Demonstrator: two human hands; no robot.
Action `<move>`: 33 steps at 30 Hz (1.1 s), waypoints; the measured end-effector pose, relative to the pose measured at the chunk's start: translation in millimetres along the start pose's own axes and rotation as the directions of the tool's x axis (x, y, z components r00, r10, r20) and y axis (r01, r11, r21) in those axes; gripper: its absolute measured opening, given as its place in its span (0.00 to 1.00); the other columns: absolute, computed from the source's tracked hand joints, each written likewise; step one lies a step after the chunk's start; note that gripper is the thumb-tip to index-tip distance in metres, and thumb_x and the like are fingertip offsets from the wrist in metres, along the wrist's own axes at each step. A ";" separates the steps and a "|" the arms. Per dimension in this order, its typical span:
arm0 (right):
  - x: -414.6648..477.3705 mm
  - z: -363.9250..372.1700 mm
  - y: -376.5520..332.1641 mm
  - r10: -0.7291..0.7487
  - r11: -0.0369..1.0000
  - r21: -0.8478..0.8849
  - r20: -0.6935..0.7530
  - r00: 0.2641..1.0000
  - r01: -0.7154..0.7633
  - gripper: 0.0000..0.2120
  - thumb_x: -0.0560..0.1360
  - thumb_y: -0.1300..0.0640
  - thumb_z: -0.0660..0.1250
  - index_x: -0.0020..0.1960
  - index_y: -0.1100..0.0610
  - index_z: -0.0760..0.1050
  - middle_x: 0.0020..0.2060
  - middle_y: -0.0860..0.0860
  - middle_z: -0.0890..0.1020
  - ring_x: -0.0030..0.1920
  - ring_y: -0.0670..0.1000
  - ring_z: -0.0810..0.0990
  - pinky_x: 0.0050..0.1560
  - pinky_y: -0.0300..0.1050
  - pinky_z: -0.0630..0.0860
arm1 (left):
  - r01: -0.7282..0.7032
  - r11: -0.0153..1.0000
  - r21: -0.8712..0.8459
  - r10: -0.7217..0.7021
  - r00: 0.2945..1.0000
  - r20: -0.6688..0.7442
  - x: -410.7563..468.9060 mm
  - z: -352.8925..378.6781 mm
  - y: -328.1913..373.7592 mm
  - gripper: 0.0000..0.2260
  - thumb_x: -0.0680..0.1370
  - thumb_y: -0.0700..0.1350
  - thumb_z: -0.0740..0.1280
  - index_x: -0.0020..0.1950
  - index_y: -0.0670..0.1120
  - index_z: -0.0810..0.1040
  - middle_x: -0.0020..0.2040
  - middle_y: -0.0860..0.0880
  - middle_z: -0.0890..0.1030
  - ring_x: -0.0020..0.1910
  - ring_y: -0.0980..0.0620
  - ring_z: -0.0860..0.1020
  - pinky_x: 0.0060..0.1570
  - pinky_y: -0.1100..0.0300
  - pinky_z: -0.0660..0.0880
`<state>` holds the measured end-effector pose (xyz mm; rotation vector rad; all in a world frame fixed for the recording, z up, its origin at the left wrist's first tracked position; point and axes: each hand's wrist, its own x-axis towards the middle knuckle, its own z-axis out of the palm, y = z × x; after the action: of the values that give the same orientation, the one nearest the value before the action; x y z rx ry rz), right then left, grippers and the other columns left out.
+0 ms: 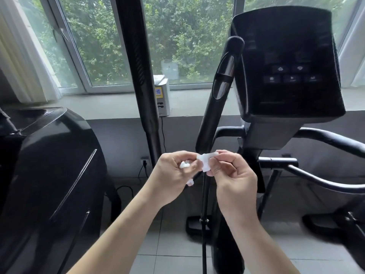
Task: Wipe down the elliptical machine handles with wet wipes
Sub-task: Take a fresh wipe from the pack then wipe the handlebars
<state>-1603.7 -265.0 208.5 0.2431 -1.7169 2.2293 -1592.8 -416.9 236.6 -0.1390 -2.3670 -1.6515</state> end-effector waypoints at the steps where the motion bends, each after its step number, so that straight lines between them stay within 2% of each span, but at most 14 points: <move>1: -2.3 1.1 -1.9 0.068 0.997 0.035 0.002 0.998 -0.068 0.03 0.77 0.59 0.74 0.50 0.56 0.83 0.48 0.51 0.87 0.45 0.54 0.87 0.53 0.59 0.84 | -0.029 1.000 0.005 0.029 1.000 -0.008 -0.1 1.7 -0.1 0.03 0.79 0.44 0.73 0.48 0.47 0.86 0.34 0.54 0.79 0.27 0.55 0.74 0.33 0.62 0.73; 3: -3.6 3.4 -3.9 0.135 0.988 0.076 0.020 0.991 -0.136 0.06 0.76 0.58 0.76 0.52 0.56 0.85 0.46 0.52 0.88 0.47 0.54 0.88 0.56 0.56 0.84 | -0.068 0.998 -0.001 0.068 0.997 -0.021 -0.7 4.8 1.7 0.02 0.78 0.45 0.75 0.48 0.47 0.86 0.37 0.52 0.82 0.27 0.55 0.75 0.32 0.64 0.73; 4: -1.0 4.3 -6.4 0.110 0.991 0.074 0.006 0.994 -0.110 0.06 0.75 0.59 0.77 0.52 0.55 0.86 0.46 0.53 0.88 0.48 0.54 0.88 0.58 0.55 0.83 | -0.073 0.997 -0.008 0.073 0.997 -0.033 -0.2 5.7 2.4 0.03 0.77 0.45 0.76 0.48 0.46 0.86 0.37 0.51 0.82 0.27 0.55 0.75 0.32 0.65 0.73; 7: 20.0 9.4 -19.8 -0.218 0.972 -0.105 -0.053 0.975 0.211 0.09 0.76 0.65 0.75 0.51 0.53 0.87 0.50 0.53 0.85 0.47 0.48 0.85 0.51 0.41 0.80 | -0.045 0.998 -0.052 0.039 0.993 -0.112 6.7 7.6 5.5 0.02 0.78 0.44 0.75 0.49 0.46 0.87 0.36 0.50 0.84 0.28 0.54 0.76 0.32 0.61 0.76; 9: 41.5 15.2 -30.2 -0.475 0.855 -0.238 0.001 0.880 0.462 0.09 0.76 0.69 0.74 0.52 0.58 0.86 0.52 0.55 0.82 0.46 0.45 0.81 0.47 0.36 0.77 | -0.011 0.995 -0.096 -0.010 0.977 -0.214 14.3 8.1 7.0 0.02 0.79 0.42 0.74 0.48 0.47 0.86 0.37 0.46 0.84 0.28 0.54 0.77 0.33 0.59 0.79; 11: 60.7 20.6 -30.8 -0.649 0.687 -0.330 0.121 0.751 0.647 0.07 0.75 0.72 0.73 0.50 0.64 0.85 0.52 0.57 0.80 0.47 0.43 0.80 0.44 0.38 0.78 | 0.006 0.995 -0.104 -0.038 0.952 -0.305 21.0 7.1 6.4 0.03 0.79 0.43 0.73 0.46 0.47 0.85 0.35 0.47 0.84 0.27 0.55 0.77 0.34 0.60 0.79; 13: 66.9 22.6 -18.8 -0.708 0.561 -0.402 0.221 0.671 0.724 0.06 0.75 0.73 0.73 0.48 0.65 0.85 0.50 0.58 0.80 0.49 0.45 0.80 0.43 0.41 0.80 | 0.034 0.996 -0.084 -0.060 0.940 -0.335 24.2 4.5 3.0 0.05 0.79 0.43 0.73 0.44 0.47 0.85 0.34 0.50 0.83 0.27 0.55 0.77 0.33 0.60 0.78; 15: 59.6 17.8 -1.5 -0.706 0.491 -0.454 0.293 0.645 0.744 0.06 0.75 0.73 0.73 0.47 0.64 0.85 0.48 0.56 0.81 0.46 0.50 0.81 0.43 0.44 0.81 | 0.075 0.994 -0.085 -0.098 0.945 -0.312 24.9 1.6 1.2 0.05 0.79 0.44 0.72 0.43 0.48 0.85 0.33 0.51 0.83 0.27 0.56 0.77 0.33 0.60 0.78; 18: 42.5 6.3 16.6 -0.619 0.513 -0.484 0.363 0.696 0.709 0.08 0.73 0.73 0.75 0.47 0.63 0.86 0.47 0.52 0.82 0.42 0.51 0.82 0.41 0.46 0.81 | 0.092 0.991 -0.100 -0.115 0.962 -0.247 22.6 -0.7 3.0 0.06 0.80 0.42 0.72 0.43 0.48 0.85 0.36 0.47 0.84 0.26 0.56 0.76 0.31 0.65 0.74; 21: 29.0 3.4 8.8 -0.445 0.665 -0.509 0.318 0.837 0.547 0.09 0.74 0.69 0.77 0.46 0.56 0.87 0.46 0.45 0.83 0.42 0.47 0.83 0.41 0.41 0.79 | 0.062 0.992 -0.114 -0.084 0.978 -0.193 14.9 -4.2 7.3 0.06 0.80 0.44 0.71 0.45 0.49 0.86 0.37 0.47 0.85 0.27 0.57 0.76 0.30 0.68 0.73; 24: 14.8 5.3 -10.8 -0.248 0.852 -0.416 0.215 0.945 0.318 0.08 0.74 0.65 0.77 0.45 0.53 0.87 0.47 0.45 0.85 0.45 0.51 0.86 0.46 0.40 0.81 | 0.029 0.968 -0.250 -0.044 0.997 -0.057 3.3 -6.9 6.6 0.05 0.80 0.47 0.72 0.53 0.50 0.87 0.38 0.54 0.85 0.29 0.59 0.76 0.31 0.66 0.74; 26: 6.6 8.5 -15.9 -0.152 0.917 -0.336 0.207 0.966 0.216 0.10 0.75 0.69 0.74 0.46 0.55 0.87 0.48 0.48 0.86 0.47 0.54 0.87 0.48 0.43 0.83 | -0.020 0.971 -0.238 0.019 1.000 -0.007 -2.3 -9.1 -2.0 0.08 0.78 0.49 0.74 0.56 0.53 0.87 0.44 0.56 0.84 0.35 0.59 0.78 0.36 0.64 0.77; 29: -0.1 15.5 -16.9 -0.015 0.962 -0.265 0.181 0.983 0.063 0.15 0.75 0.79 0.68 0.45 0.61 0.86 0.46 0.54 0.87 0.42 0.56 0.86 0.45 0.43 0.83 | -0.063 0.974 -0.217 0.057 0.998 -0.033 -4.2 -12.2 -19.3 0.07 0.76 0.46 0.76 0.54 0.55 0.87 0.47 0.53 0.83 0.44 0.54 0.81 0.42 0.66 0.76; 33: -3.6 26.7 -25.1 0.041 0.918 -0.395 0.039 0.998 -0.023 0.14 0.77 0.75 0.67 0.44 0.59 0.85 0.39 0.53 0.87 0.36 0.51 0.85 0.38 0.38 0.80 | -0.052 0.935 -0.350 0.037 0.998 -0.049 -1.5 -10.8 -33.8 0.05 0.78 0.45 0.74 0.49 0.54 0.88 0.42 0.53 0.83 0.38 0.55 0.80 0.35 0.67 0.75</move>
<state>-1593.1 -285.5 237.2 0.1717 -2.1595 1.8520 -1597.2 -438.7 209.0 -0.2189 -2.0009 -2.0187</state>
